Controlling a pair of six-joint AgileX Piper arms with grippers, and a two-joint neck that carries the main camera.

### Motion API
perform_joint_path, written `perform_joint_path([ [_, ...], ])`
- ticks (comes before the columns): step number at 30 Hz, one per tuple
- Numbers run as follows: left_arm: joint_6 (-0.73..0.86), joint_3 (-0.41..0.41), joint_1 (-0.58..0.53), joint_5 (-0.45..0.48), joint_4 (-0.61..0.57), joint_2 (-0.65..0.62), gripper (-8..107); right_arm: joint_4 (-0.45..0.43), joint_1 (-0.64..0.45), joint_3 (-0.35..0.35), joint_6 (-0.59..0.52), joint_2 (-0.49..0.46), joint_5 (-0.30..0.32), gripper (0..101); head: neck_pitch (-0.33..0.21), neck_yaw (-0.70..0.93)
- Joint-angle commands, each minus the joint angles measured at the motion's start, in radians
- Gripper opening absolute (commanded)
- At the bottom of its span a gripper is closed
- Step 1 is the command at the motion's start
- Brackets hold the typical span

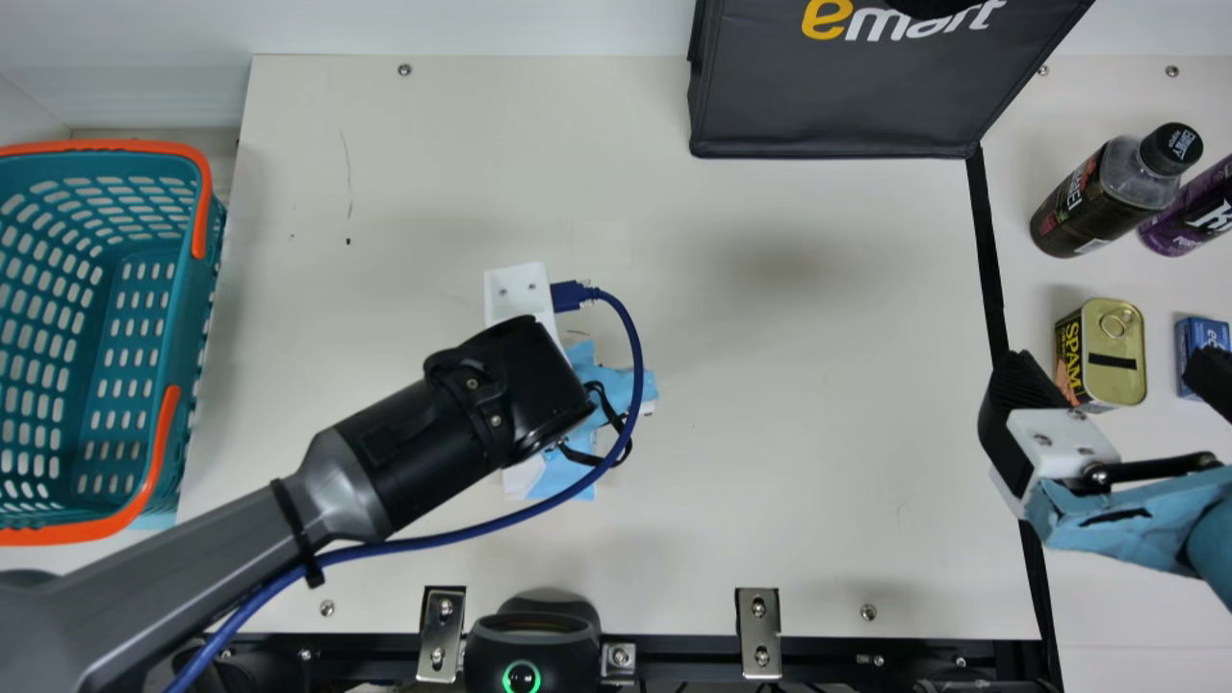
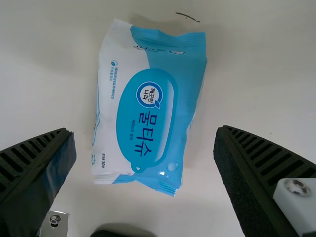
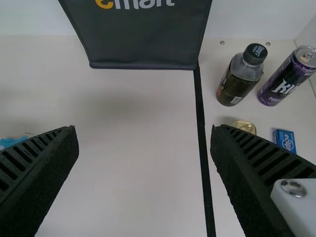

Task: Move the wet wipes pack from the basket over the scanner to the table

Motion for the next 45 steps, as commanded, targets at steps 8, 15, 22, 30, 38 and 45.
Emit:
perform_joint_path([
  [8, 0.020, 0.013, 0.019, -0.016, -0.032, 0.045, 90, 0.000, 0.000, 0.000, 0.000, 0.000, 0.000, 95, -0.030, 0.000],
  [15, 0.026, 0.039, 0.031, -0.050, -0.045, 0.082, 90, 0.000, 0.000, 0.000, 0.000, 0.000, 0.000, 95, -0.030, 0.000],
  [22, 0.044, 0.072, 0.043, -0.099, -0.065, 0.110, 90, 0.000, 0.000, 0.000, 0.000, 0.000, 0.000, 95, -0.030, 0.000],
  [30, 0.055, 0.091, 0.049, -0.136, -0.073, 0.128, 57, 0.000, 0.000, 0.000, 0.000, 0.000, 0.000, 95, -0.030, 0.000],
  [38, 0.007, 0.106, 0.033, -0.151, -0.017, 0.111, 3, 0.000, 0.000, 0.000, 0.000, 0.000, 0.000, 95, -0.030, 0.000],
  [45, -0.107, 0.121, -0.015, -0.144, 0.104, 0.067, -8, 0.000, 0.000, 0.000, 0.000, 0.000, 0.000, 95, -0.030, 0.000],
])
